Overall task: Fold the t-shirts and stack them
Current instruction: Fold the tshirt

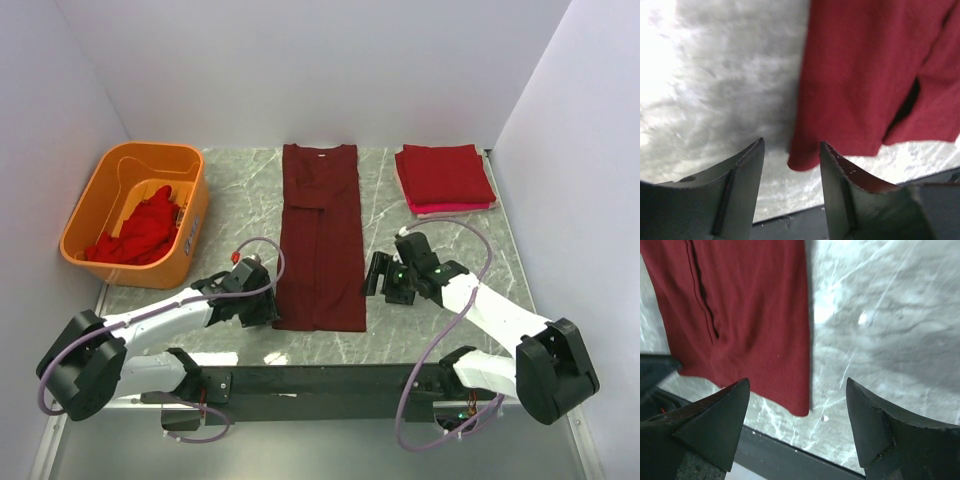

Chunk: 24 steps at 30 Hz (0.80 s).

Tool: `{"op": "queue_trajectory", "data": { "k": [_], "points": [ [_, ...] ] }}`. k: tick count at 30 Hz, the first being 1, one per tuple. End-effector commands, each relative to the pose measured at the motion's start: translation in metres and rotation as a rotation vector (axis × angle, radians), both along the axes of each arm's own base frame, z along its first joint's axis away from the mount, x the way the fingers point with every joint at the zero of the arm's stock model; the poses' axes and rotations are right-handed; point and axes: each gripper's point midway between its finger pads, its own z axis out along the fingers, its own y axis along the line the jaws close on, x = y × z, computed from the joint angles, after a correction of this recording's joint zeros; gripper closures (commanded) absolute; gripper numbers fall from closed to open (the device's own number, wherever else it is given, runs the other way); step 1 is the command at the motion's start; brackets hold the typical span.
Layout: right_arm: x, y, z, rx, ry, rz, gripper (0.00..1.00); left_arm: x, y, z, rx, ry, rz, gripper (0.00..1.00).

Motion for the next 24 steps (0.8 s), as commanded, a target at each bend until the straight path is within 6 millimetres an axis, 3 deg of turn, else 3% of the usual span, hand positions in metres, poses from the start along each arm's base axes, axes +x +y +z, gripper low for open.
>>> {"op": "queue_trajectory", "data": {
  "k": [1,8,11,13,14,15,16,19,24],
  "points": [
    [-0.015,0.004,0.0,-0.022,0.006,0.039,0.17,0.018,-0.001,0.002,-0.014,-0.047,0.018,0.48],
    [-0.027,0.006,-0.018,-0.022,0.064,0.053,0.22,-0.002,-0.013,-0.008,-0.091,0.011,-0.071,0.73],
    [-0.032,0.012,-0.025,-0.014,0.085,0.073,0.24,-0.011,-0.011,-0.016,-0.081,0.051,-0.099,0.75],
    [-0.035,0.015,-0.029,-0.017,0.098,0.079,0.25,-0.015,-0.01,-0.021,-0.074,0.075,-0.102,0.84],
    [-0.037,0.017,-0.03,-0.014,0.102,0.086,0.28,-0.017,-0.01,-0.023,-0.074,0.087,-0.104,0.96],
    [-0.04,0.02,-0.031,-0.01,0.111,0.093,0.3,-0.017,-0.011,-0.023,-0.074,0.092,-0.102,0.99],
    [-0.044,0.022,-0.033,-0.009,0.122,0.1,0.37,-0.016,-0.009,-0.025,-0.063,0.098,-0.095,0.99],
    [-0.053,0.022,-0.04,-0.018,0.152,0.099,0.46,-0.018,-0.01,-0.023,-0.078,0.099,-0.085,0.99],
    [-0.06,0.02,-0.047,-0.046,0.18,0.071,0.56,-0.02,-0.008,-0.017,-0.097,0.095,-0.046,0.99]
  ]
}}
